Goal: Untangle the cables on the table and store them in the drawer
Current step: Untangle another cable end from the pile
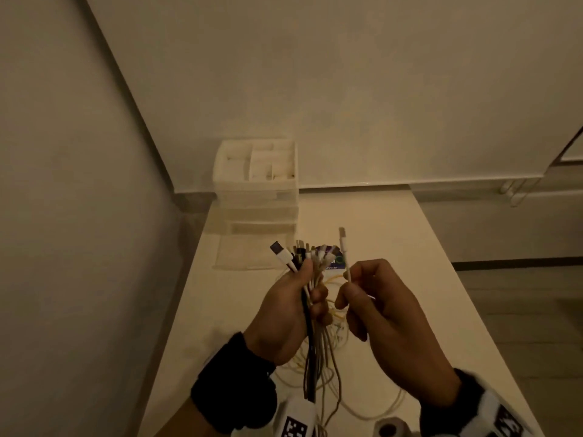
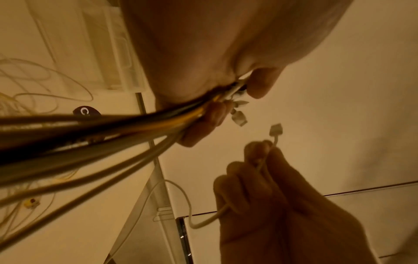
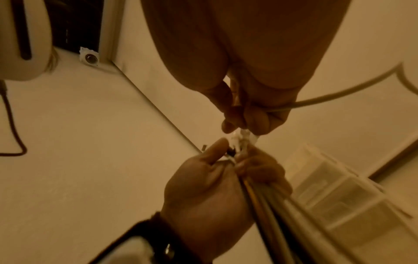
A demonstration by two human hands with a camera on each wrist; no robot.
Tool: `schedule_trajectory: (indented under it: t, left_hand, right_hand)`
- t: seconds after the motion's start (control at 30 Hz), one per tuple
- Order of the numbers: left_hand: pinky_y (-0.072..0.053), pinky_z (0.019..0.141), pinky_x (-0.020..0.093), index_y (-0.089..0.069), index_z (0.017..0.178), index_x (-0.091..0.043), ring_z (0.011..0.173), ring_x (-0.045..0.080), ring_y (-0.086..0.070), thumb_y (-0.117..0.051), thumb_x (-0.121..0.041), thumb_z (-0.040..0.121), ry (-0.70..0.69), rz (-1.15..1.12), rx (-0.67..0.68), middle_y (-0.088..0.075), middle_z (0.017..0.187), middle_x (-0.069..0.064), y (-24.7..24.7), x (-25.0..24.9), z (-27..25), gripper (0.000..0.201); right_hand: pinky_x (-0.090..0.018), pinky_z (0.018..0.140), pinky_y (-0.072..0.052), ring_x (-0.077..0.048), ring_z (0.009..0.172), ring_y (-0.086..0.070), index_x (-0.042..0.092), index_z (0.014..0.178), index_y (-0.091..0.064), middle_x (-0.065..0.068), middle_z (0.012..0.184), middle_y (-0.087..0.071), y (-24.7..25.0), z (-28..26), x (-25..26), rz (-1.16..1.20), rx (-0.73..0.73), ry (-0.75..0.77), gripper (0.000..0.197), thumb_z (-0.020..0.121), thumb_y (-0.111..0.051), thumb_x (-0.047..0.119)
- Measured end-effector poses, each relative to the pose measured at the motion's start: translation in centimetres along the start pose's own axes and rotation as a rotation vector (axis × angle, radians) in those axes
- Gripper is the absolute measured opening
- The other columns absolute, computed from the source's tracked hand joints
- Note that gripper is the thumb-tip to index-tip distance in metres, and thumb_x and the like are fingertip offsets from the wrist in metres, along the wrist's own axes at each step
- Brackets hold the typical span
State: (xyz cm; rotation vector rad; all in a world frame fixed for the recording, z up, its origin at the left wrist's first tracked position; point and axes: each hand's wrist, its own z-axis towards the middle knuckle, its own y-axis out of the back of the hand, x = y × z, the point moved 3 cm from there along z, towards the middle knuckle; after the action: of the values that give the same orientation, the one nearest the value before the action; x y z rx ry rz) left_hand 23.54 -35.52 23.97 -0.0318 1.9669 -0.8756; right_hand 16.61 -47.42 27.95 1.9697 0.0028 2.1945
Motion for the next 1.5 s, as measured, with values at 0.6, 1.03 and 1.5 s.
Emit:
schedule_trajectory:
  t: [0.6, 1.03, 1.5]
  left_hand:
    - [-0.05, 0.077, 0.046, -0.056, 0.102, -0.004, 0.078, 0.028, -0.061, -0.054, -0.017, 0.081, -0.029, 0.004, 0.084, -0.058, 0.087, 0.018, 2.6, -1.5, -1.5, 0.025]
    - [-0.04, 0.057, 0.03, -0.053, 0.078, -0.012, 0.058, 0.014, -0.045, -0.048, -0.032, 0.092, -0.211, 0.104, -0.062, -0.048, 0.064, 0.001, 3.0, -2.4, -0.5, 0.024]
    - [-0.023, 0.037, 0.019, -0.051, 0.059, -0.022, 0.033, 0.007, -0.024, -0.067, -0.017, 0.085, -0.516, 0.537, -0.161, -0.032, 0.045, -0.009, 5.7, -9.8, -1.8, 0.031]
  right_hand:
    - [-0.033, 0.061, -0.056, -0.013, 0.067, -0.066, 0.025, 0.087, -0.056, 0.006, 0.076, -0.068, -5.4, 0.2, -1.8, -0.324, -0.143, 0.04, 0.011, 0.092, -0.059, 0.015]
    - [-0.02, 0.052, -0.041, -0.01, 0.058, -0.054, 0.027, 0.086, -0.051, 0.009, 0.062, -0.056, -5.5, -1.3, -3.3, -0.526, -0.118, 0.133, 0.011, 0.092, -0.06, 0.03]
    - [-0.015, 0.053, -0.035, -0.003, 0.048, -0.041, 0.022, 0.055, -0.048, 0.003, 0.05, -0.044, 4.9, -1.7, -6.8, -0.487, 0.084, -0.112, 0.052, 0.082, -0.044, 0.066]
